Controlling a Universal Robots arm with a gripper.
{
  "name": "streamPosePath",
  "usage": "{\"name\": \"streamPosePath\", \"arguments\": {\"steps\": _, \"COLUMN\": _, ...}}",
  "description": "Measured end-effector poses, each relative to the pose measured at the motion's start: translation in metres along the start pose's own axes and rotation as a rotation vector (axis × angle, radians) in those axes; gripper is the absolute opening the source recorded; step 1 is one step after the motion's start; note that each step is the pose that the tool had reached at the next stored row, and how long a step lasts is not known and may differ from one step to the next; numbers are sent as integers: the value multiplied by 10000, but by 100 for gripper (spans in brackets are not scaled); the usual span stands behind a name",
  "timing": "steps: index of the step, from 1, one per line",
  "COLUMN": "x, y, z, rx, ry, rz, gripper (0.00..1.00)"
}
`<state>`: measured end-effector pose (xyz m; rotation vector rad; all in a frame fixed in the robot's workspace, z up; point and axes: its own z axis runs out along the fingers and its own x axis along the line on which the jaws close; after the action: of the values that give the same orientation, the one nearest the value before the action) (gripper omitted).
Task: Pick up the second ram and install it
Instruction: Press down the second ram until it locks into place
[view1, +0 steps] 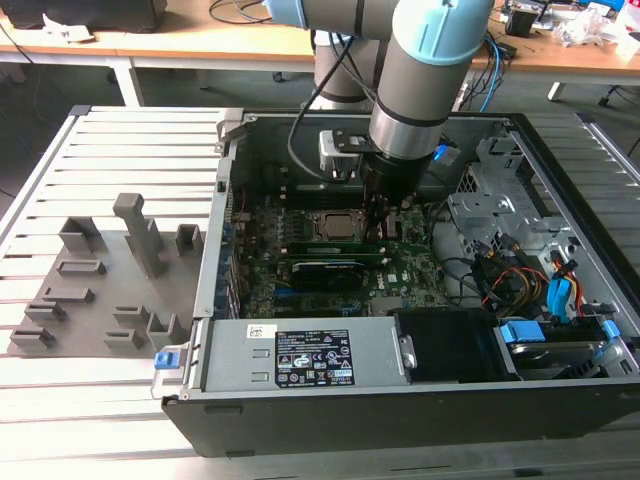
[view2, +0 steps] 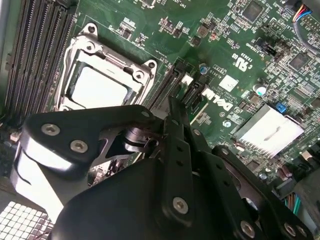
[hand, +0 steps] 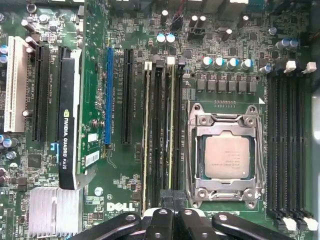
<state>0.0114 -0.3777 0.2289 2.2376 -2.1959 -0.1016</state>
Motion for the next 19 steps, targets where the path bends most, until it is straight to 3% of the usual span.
{"name": "streamPosePath", "arguments": {"steps": 2, "x": -3, "y": 10, "z": -70, "rx": 23, "ry": 1, "rz": 2, "gripper": 11}}
{"name": "streamPosePath", "arguments": {"steps": 4, "x": -6, "y": 141, "z": -68, "rx": 92, "ry": 1, "rz": -3, "gripper": 11}}
{"name": "streamPosePath", "arguments": {"steps": 6, "x": -9, "y": 296, "z": -59, "rx": 118, "ry": 0, "rz": -4, "gripper": 11}}
{"name": "streamPosePath", "arguments": {"steps": 8, "x": -10, "y": 389, "z": -53, "rx": 127, "ry": 1, "rz": -4, "gripper": 11}}
{"name": "streamPosePath", "arguments": {"steps": 11, "x": -16, "y": 764, "z": -22, "rx": 163, "ry": 2, "rz": -6, "gripper": 11}}
{"name": "streamPosePath", "arguments": {"steps": 12, "x": -17, "y": 837, "z": -6, "rx": 174, "ry": 1, "rz": -7, "gripper": 11}}
{"name": "streamPosePath", "arguments": {"steps": 17, "x": -14, "y": 876, "z": 57, "rx": 167, "ry": 11, "rz": -8, "gripper": 11}}
{"name": "streamPosePath", "arguments": {"steps": 19, "x": -19, "y": 874, "z": 36, "rx": 184, "ry": -16, "rz": -6, "gripper": 11}}
